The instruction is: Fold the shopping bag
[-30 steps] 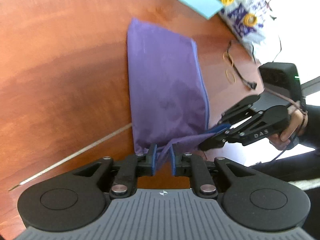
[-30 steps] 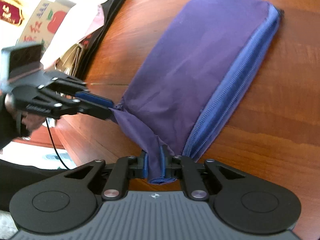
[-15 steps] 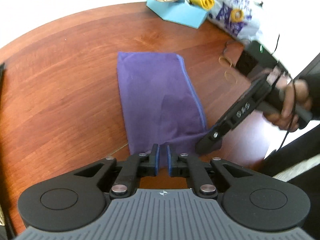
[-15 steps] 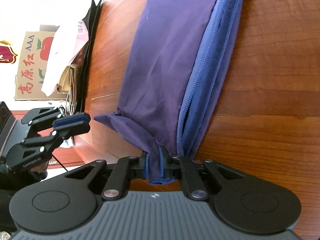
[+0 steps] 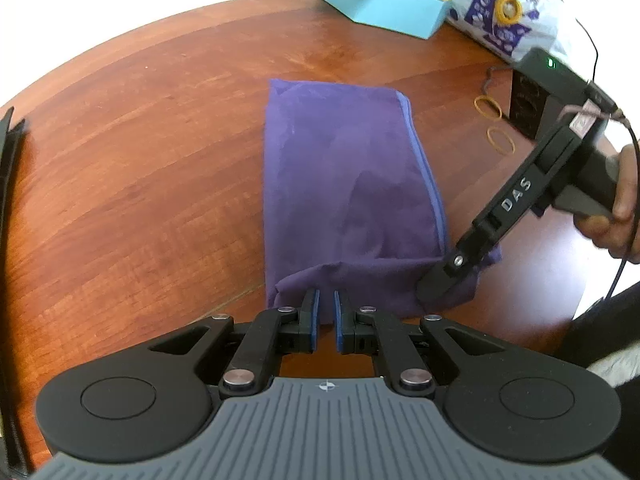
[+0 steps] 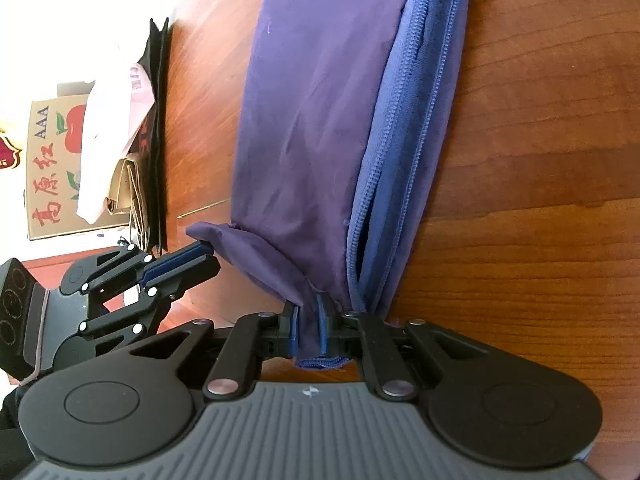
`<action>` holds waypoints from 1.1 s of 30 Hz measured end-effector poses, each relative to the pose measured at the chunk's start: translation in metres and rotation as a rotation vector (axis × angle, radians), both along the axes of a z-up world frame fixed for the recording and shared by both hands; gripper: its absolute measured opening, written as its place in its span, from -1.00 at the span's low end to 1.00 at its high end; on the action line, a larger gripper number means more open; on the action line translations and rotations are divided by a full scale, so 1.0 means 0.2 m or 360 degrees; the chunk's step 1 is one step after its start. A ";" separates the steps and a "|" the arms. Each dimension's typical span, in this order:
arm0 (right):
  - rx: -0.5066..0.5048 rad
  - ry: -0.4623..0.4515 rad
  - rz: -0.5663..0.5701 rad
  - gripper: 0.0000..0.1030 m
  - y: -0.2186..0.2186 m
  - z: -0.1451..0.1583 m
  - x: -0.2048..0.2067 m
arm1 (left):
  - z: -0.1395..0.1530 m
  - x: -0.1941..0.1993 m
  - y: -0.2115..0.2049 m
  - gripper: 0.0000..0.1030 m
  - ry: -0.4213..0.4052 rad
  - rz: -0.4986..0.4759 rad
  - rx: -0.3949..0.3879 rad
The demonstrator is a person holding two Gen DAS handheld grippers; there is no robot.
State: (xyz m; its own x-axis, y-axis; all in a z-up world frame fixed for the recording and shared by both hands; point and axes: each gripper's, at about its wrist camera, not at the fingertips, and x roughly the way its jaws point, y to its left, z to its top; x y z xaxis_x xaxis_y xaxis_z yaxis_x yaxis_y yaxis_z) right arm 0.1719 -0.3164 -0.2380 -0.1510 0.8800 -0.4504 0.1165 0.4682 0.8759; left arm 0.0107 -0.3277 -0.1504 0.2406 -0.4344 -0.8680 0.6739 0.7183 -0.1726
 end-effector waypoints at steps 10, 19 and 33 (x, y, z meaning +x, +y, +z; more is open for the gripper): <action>0.0001 0.0013 -0.0024 -0.84 0.01 -0.01 0.00 | -0.10 0.14 -0.12 -0.95 0.0119 0.0079 0.0130; -0.0144 -0.0155 -0.0083 -0.23 -0.02 0.16 -0.03 | -0.13 0.18 -0.03 -0.95 0.0223 0.0223 -0.0020; -0.0859 -0.1080 -0.0101 -0.67 0.10 0.64 -0.39 | -0.14 0.18 0.03 -0.95 0.0196 0.0182 -0.0126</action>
